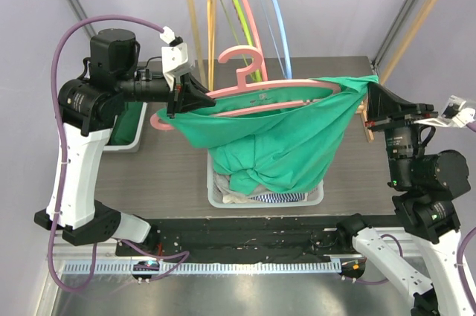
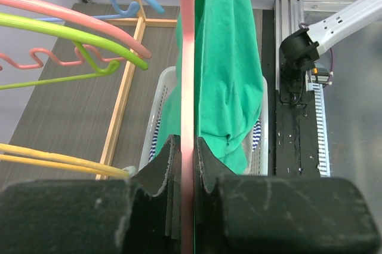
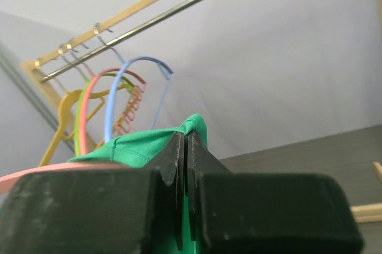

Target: Remove the tank top from the hanger

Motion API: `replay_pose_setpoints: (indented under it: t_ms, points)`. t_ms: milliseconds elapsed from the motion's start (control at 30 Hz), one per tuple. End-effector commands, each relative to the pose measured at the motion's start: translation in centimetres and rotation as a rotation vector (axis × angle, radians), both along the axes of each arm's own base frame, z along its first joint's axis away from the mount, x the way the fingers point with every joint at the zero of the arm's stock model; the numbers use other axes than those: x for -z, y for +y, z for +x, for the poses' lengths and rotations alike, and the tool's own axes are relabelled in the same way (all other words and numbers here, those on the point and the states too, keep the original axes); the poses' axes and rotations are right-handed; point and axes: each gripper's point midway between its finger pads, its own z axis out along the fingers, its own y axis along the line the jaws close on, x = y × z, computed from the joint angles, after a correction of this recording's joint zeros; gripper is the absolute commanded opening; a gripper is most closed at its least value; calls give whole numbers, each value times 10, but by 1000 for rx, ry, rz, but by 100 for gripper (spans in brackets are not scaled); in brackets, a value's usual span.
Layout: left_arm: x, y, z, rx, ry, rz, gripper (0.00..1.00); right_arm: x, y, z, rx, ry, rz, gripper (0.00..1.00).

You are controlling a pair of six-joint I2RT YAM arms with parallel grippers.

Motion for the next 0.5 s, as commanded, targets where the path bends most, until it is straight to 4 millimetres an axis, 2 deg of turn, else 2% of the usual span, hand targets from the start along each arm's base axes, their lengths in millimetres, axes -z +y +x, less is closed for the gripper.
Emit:
replay_pose_setpoints:
  t_ms: [0, 67, 167, 300, 400, 467]
  points:
    - [-9, 3, -5, 6, -37, -13, 4, 17, -31, 24, 216, 111, 33, 1]
    - [-10, 2, -5, 7, -39, -14, 4, 22, -31, 28, 230, 143, 24, 1]
    - [-11, 3, -7, 10, -39, -16, 4, 41, -27, 37, 230, 200, -9, 1]
    - [-16, 3, -9, 15, -53, -23, 4, 62, -21, 38, 201, 245, -79, 1]
    - [-19, 3, -9, 15, -64, -26, 4, 75, -1, 35, 89, 268, -150, 1]
    - [-23, 2, -7, 16, -75, -34, 4, 80, 21, 28, -39, 255, -200, 1]
